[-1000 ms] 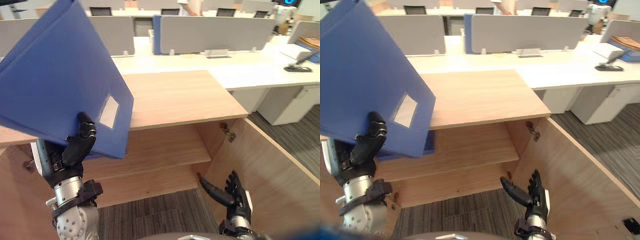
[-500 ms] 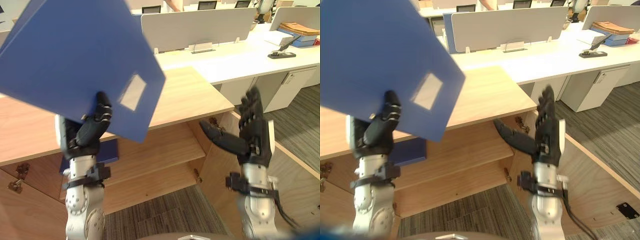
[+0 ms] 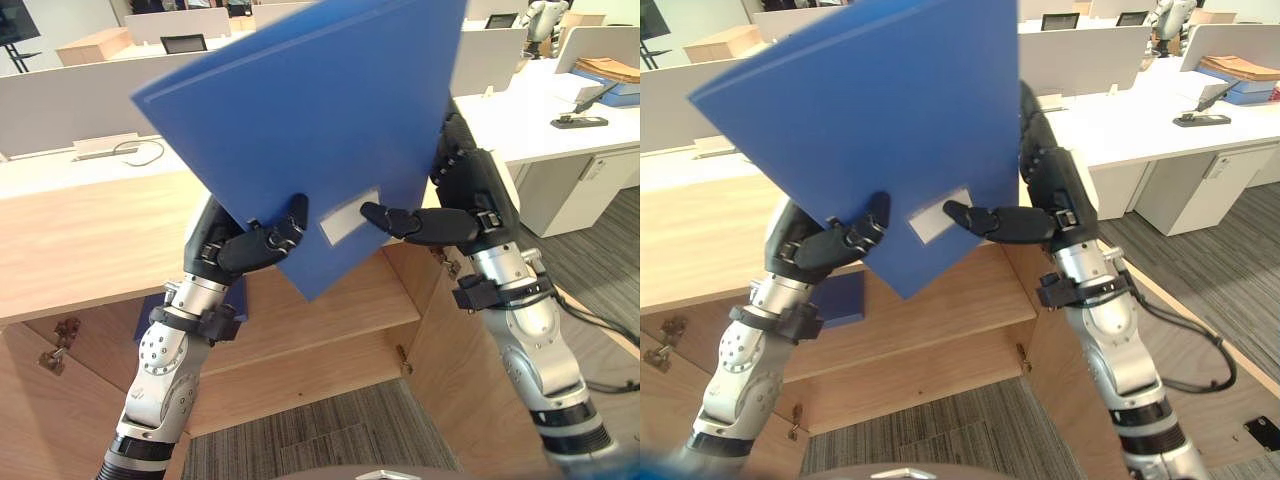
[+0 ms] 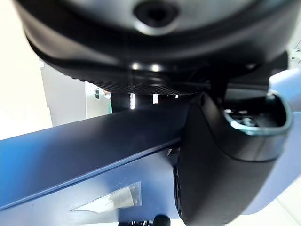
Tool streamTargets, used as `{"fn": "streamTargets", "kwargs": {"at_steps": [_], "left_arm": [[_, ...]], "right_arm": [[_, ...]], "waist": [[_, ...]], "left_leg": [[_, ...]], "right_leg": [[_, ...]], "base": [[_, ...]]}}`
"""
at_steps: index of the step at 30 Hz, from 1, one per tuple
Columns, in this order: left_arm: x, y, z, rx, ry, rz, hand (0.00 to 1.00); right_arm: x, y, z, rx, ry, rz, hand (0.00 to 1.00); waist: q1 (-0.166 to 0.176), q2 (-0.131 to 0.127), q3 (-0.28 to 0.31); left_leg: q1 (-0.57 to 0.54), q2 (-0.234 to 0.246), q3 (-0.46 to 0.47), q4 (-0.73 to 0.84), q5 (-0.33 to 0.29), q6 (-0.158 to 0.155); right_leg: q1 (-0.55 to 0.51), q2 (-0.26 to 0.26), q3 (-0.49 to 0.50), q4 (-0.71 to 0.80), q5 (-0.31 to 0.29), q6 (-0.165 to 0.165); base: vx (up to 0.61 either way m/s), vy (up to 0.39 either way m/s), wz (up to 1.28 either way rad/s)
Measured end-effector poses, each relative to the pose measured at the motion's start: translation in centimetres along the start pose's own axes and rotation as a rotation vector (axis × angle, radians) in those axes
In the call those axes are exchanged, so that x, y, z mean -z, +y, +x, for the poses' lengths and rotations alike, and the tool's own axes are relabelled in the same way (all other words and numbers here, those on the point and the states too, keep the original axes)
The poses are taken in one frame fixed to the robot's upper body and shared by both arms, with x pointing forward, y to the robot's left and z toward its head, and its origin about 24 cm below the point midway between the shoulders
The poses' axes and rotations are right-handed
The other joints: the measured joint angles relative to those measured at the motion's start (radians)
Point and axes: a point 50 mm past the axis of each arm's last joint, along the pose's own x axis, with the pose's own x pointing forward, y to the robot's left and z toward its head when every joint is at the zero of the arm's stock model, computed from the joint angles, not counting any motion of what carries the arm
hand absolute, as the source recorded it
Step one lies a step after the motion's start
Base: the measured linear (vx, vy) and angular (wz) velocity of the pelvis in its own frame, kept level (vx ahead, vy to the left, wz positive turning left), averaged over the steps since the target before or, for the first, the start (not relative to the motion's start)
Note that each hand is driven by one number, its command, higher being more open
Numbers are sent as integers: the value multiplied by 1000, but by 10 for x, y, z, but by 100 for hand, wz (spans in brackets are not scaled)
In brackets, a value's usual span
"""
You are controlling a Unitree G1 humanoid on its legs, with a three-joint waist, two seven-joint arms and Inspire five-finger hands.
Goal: Walk over to the cabinet, pick up the folder, carry it to the office cabinet, place the folder inside the office cabinet, then close the office cabinet door
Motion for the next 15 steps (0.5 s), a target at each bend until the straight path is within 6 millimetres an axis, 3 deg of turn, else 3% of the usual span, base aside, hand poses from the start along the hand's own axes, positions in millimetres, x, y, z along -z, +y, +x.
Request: {"fn": "streamTargets", "kwargs": {"at_steps": [9,10,15], "left_arm": [[2,5,14,100,76,-37,0],[3,6,15,111,88,-34,0],[8,17,27,199,216,-5,0]], "right_arm": [[1,-19,13,-122,93,-70,100],[3,-21,13,-126,110,-82,0],[19,-30,16,-202,256,-85,0]], "waist": [[3,-17,-49],[3,-16,-54],[2,-6,-78]], "left_leg": [[14,-5,1,-33,16,-3],[15,-5,1,-36,18,-3],[20,-3,5,-56,32,-9]], "right_leg": [[6,-7,-6,-8,1,0],[6,-7,-6,-9,1,0],[4,-2,-7,-15,8,-2]], "base": [[-4,0,1],[0,0,0],[-28,-7,-1]]}}
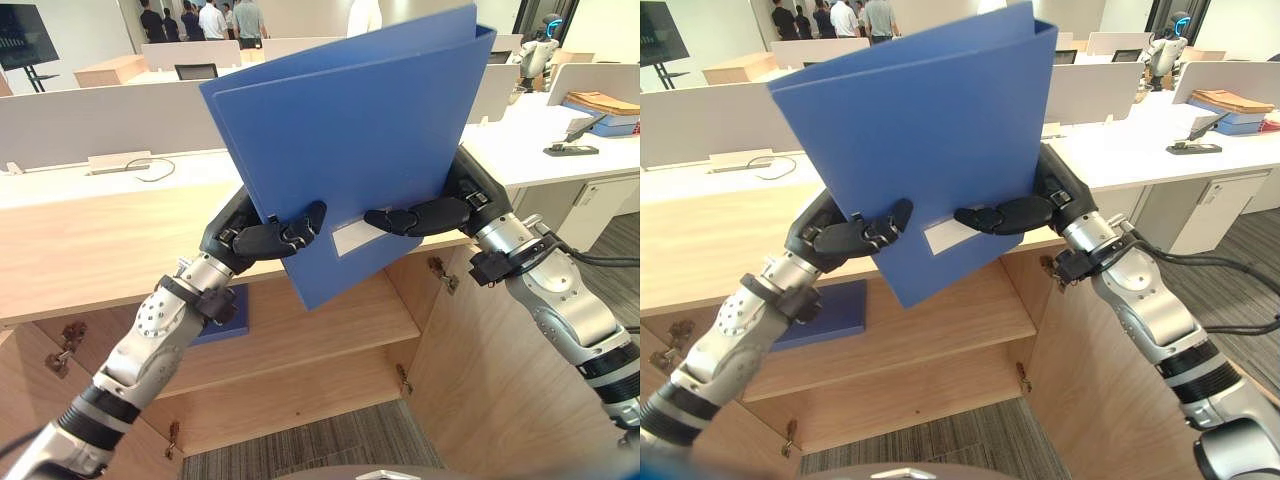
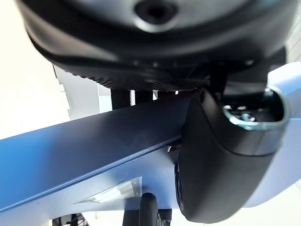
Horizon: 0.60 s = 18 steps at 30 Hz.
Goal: Walk over to the cabinet, pick up the folder, carry it to the office cabinet, place the folder inside the office cabinet, then close the office cabinet door
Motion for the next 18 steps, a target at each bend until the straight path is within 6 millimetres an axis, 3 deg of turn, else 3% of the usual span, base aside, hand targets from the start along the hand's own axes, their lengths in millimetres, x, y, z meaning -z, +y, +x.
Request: {"fn": "streamTargets", "kwargs": {"at_steps": [9,10,16,18], "left_arm": [[13,13,-11,85,198,57,0],[20,15,-14,85,230,20,100],[34,15,-26,83,301,-18,100],[56,13,-50,74,410,-64,100]], "right_arm": [[32,9,-21,-240,287,22,0],[34,11,-22,-262,294,28,0],[34,12,-22,-302,302,-5,0],[21,12,-15,-355,257,-142,0]], "waist": [[-3,-2,-36],[-3,-2,-37],[-3,-15,-53],[-6,-15,-56]], "left_leg": [[-6,9,-1,0,3,-6],[-6,9,-3,-1,4,-7],[-11,9,-12,-1,8,-8],[-12,9,-16,-2,9,-9]], "right_leg": [[-6,5,-2,2,0,0],[-6,4,-4,4,0,0],[-7,2,-18,5,-2,-3],[-7,2,-20,5,-3,-4]], "base": [[-7,-3,0],[-30,-7,3],[-35,-11,6],[0,0,0]]}}
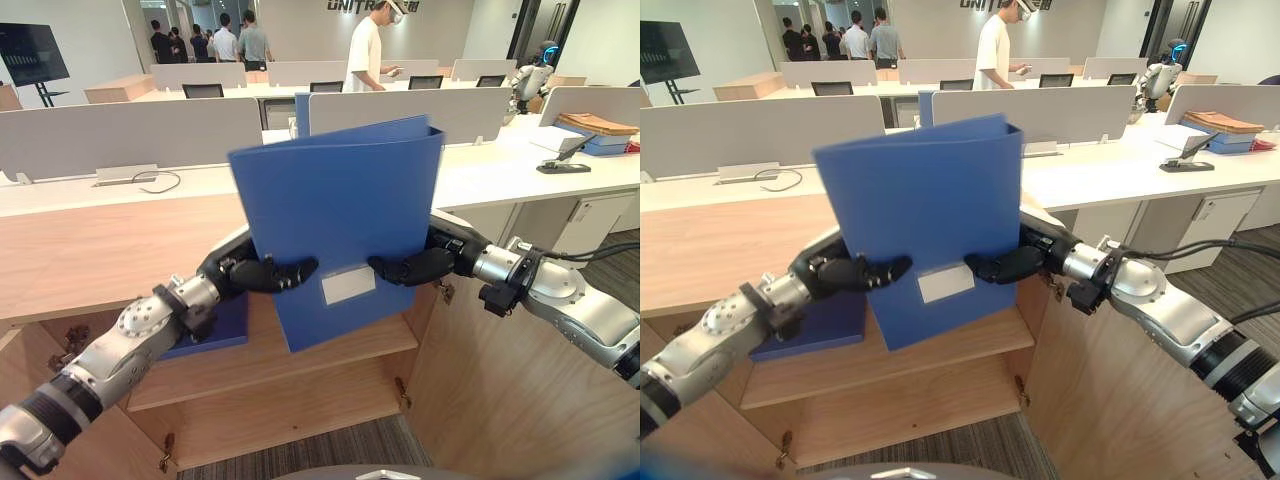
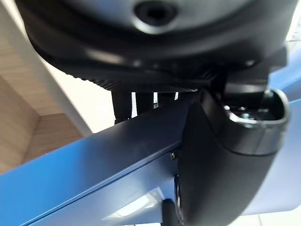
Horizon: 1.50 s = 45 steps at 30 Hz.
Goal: Walk over to the cabinet, pick up the folder, carry it to the office cabinet, place the folder inside the office cabinet, then close the office cabinet door
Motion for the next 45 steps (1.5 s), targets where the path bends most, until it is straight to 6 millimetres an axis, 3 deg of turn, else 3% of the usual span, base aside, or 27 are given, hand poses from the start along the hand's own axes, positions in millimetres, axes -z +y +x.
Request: {"fn": "streamTargets", "kwargs": {"at_steps": [2,4,5,6,7,9,10,11,13,17,21,25,31,33,36,42,45], "left_arm": [[22,-5,-8,11,100,-27,100],[47,-19,-12,93,242,-25,100],[61,-34,-11,191,302,-31,100],[70,-52,-5,291,308,-55,100],[73,-62,-2,342,303,-68,100],[77,-104,16,523,229,-144,100],[77,-107,17,532,223,-148,100],[72,-123,24,605,171,-176,100],[68,-125,30,629,149,-169,100],[73,-116,32,602,184,-133,100],[90,-116,26,601,270,-86,100],[130,-118,13,524,418,-44,100],[198,-106,-7,129,668,-41,100],[227,-101,-30,-82,828,-87,100],[250,-100,-63,-282,1006,-126,100],[263,-100,-108,-548,1156,-147,100],[266,-106,-117,-669,1172,-213,100]], "right_arm": [[-18,0,1,-12,-46,-142,0],[-53,8,5,0,-178,-335,0],[-78,21,8,-2,-310,-470,0],[-100,40,12,-14,-475,-485,0],[-111,49,12,-9,-571,-485,0],[-155,77,5,38,-941,-471,0],[-157,78,4,43,-961,-470,0],[-178,83,-6,85,-1141,-455,0],[-188,88,-11,98,-1221,-507,0],[-176,101,-5,48,-1184,-485,0],[-154,113,4,-21,-1059,-462,0],[-121,121,19,-77,-863,-396,0],[-69,124,35,-89,-571,-345,0],[-44,124,43,-94,-441,-337,0],[-15,120,49,-107,-282,-342,0],[37,129,50,-185,-46,-416,0],[64,134,45,-236,69,-478,0]], "waist": [[0,0,0],[-1,-1,1],[-2,-3,2],[-1,-6,4],[0,-8,6],[2,-13,9],[2,-13,9],[-1,-11,11],[-3,-11,11],[-8,-1,17],[-6,13,25],[-3,17,40],[1,-12,78],[3,-25,91],[7,-29,116],[11,-8,154],[17,1,171]], "left_leg": [[-2,0,-3,0,0,0],[-5,0,-10,0,0,-1],[-6,0,-11,0,0,-1],[-6,0,-13,1,0,-2],[-6,0,-14,1,0,-2],[-6,-1,-16,1,0,-2],[-6,-1,-17,1,0,-2],[-5,-2,-17,1,0,-2],[1,-3,-16,1,0,-2],[11,-2,-11,0,2,2],[9,0,-12,-1,6,3],[-3,1,-15,0,9,2],[-32,0,-47,0,10,2],[-40,-1,-59,0,10,3],[-45,-2,-74,1,10,4],[-43,-3,-97,1,10,4],[-50,-7,-101,8,9,5]], "right_leg": [[-1,1,-2,0,-1,-1],[-3,1,-7,-3,-2,-2],[-3,3,-9,-5,-2,-3],[-1,4,-11,-6,-2,-3],[-1,4,-13,-6,-2,-3],[1,3,-19,-6,-2,-3],[1,3,-19,-6,-2,-3],[2,1,-22,-6,-2,-3],[9,0,-22,-6,-2,-3],[14,0,-25,-7,-10,-2],[12,-1,-31,-7,-9,-2],[1,2,-31,-7,-3,-5],[-2,2,-54,-30,1,-7],[-1,2,-63,-39,2,-8],[2,5,-71,-43,4,-10],[15,6,-88,-47,5,-11],[13,1,-89,-47,5,-10]], "base": [[-15,-16,5],[-9,-16,7],[2,-14,5],[6,-15,4],[9,-16,4],[5,-13,4],[-3,-7,3],[0,0,0],[-26,-3,-1],[-76,-8,-1],[-36,-7,0],[0,0,0],[5,-13,13],[24,-26,13],[23,-35,10],[-8,-23,9],[-56,-6,3]]}}
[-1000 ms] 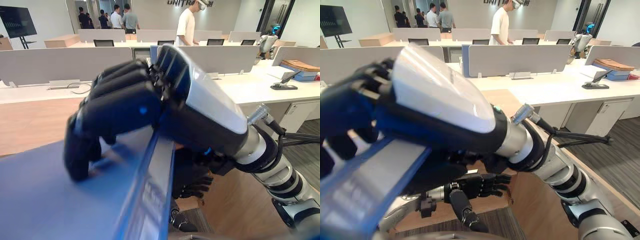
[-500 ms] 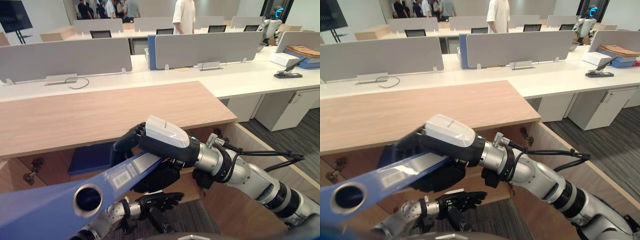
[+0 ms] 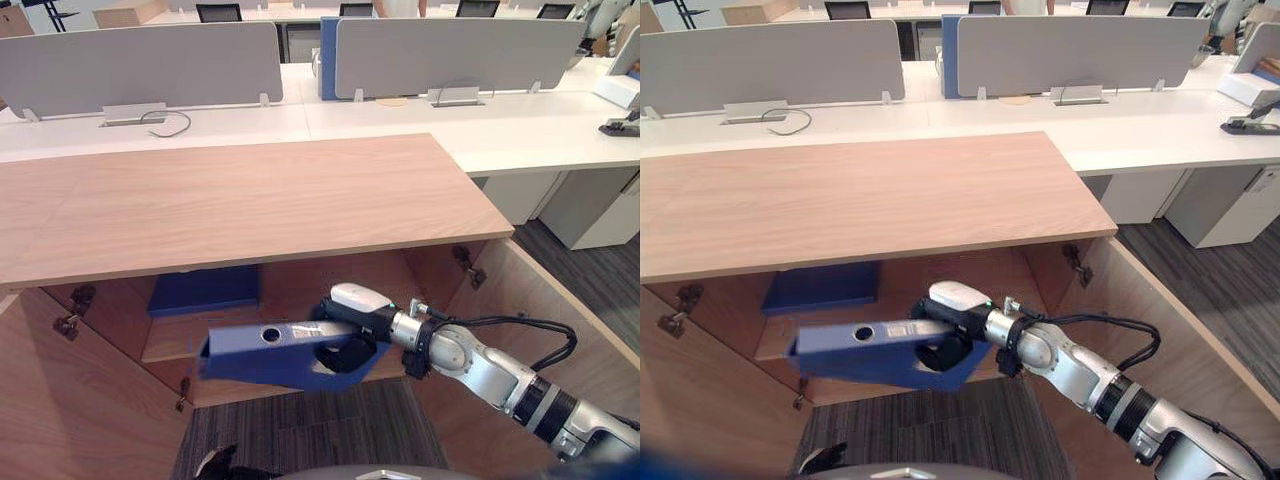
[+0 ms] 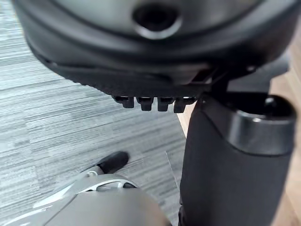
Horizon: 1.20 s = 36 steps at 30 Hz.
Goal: Walk over to the cabinet, pick up the folder, carry it to the office cabinet, place the folder inside the office cabinet, then close the office cabinet door
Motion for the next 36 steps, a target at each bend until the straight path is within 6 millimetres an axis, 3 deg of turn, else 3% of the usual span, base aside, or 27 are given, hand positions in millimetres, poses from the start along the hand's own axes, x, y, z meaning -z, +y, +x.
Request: {"fn": "streamTargets", "kwargs": {"at_steps": [4,7,10,13,14,16,17,19,22,23,27,30,33,36], "left_arm": [[3,-5,-1,-15,12,-110,100],[7,-7,-1,-33,30,-211,100],[11,-12,-2,-40,54,-332,100],[14,-11,-3,-56,79,-445,100],[15,-11,-3,-62,84,-465,100],[13,-11,-3,-88,87,-544,100],[9,-10,-2,-94,76,-560,100],[-8,-8,0,-104,31,-630,100],[-30,-4,2,-116,-29,-734,100],[-35,-4,2,-120,-42,-840,100],[-37,-4,2,-143,-22,-1179,100],[-32,-4,2,-168,24,-1357,100],[-26,-1,2,-192,47,-1482,100],[-23,7,1,-226,37,-1545,100]], "right_arm": [[31,16,-1,-58,159,-44,0],[54,24,-2,13,307,89,0],[77,24,-3,251,440,508,0],[84,16,-2,614,421,1060,0],[84,14,0,666,399,1154,0],[79,4,7,832,272,1501,0],[77,0,9,863,234,1562,0],[66,-21,14,962,50,1747,0],[40,-55,27,997,-237,1911,0],[27,-67,33,982,-351,1981,0],[-2,-110,37,982,-624,2014,0],[-8,-138,28,1037,-756,2006,0],[-9,-163,17,1090,-831,1996,0],[-12,-176,14,1096,-837,1980,0]], "waist": [[10,14,20],[10,28,38],[10,47,53],[14,57,66],[15,58,69],[23,61,102],[26,58,123],[42,43,185],[47,51,234],[54,53,237],[66,22,280],[77,-7,302],[94,-22,308],[101,-27,311]], "left_leg": [[-15,-2,-8,11,-2,3],[-23,-4,-28,13,-1,4],[-36,-7,-41,13,-1,4],[-48,-8,-49,12,0,5],[-49,-7,-50,12,0,5],[-58,2,-50,27,-4,8],[-66,3,-50,53,-14,14],[-173,13,-59,249,-94,23],[-361,40,-82,546,-211,36],[-438,53,-83,654,-254,40],[-608,65,-92,966,-414,35],[-754,58,-94,1159,-480,55],[-914,40,-83,1315,-520,78],[-1035,35,-87,1397,-532,78]], "right_leg": [[-11,-3,-2,5,2,1],[-13,-4,-18,3,2,2],[-15,-6,-27,-5,2,2],[-23,-6,-31,-6,3,3],[-25,-6,-31,-6,3,3],[-49,-11,-31,43,-10,6],[-63,-15,-31,81,-27,6],[-175,-41,-32,292,-115,5],[-351,-58,-37,565,-203,3],[-436,-64,-34,679,-233,7],[-608,-108,-18,971,-403,10],[-760,-145,10,1165,-478,16],[-939,-185,58,1341,-526,34],[-1059,-199,75,1426,-536,38]], "base": [[-80,-5,2],[-34,-15,13],[5,-9,11],[42,-9,4],[42,-11,-5],[26,-5,-7],[-29,-8,-3],[-113,-37,10],[-122,-41,2],[-195,-35,-18],[-202,2,-11],[-211,73,2],[-224,107,14],[-149,91,17]]}}
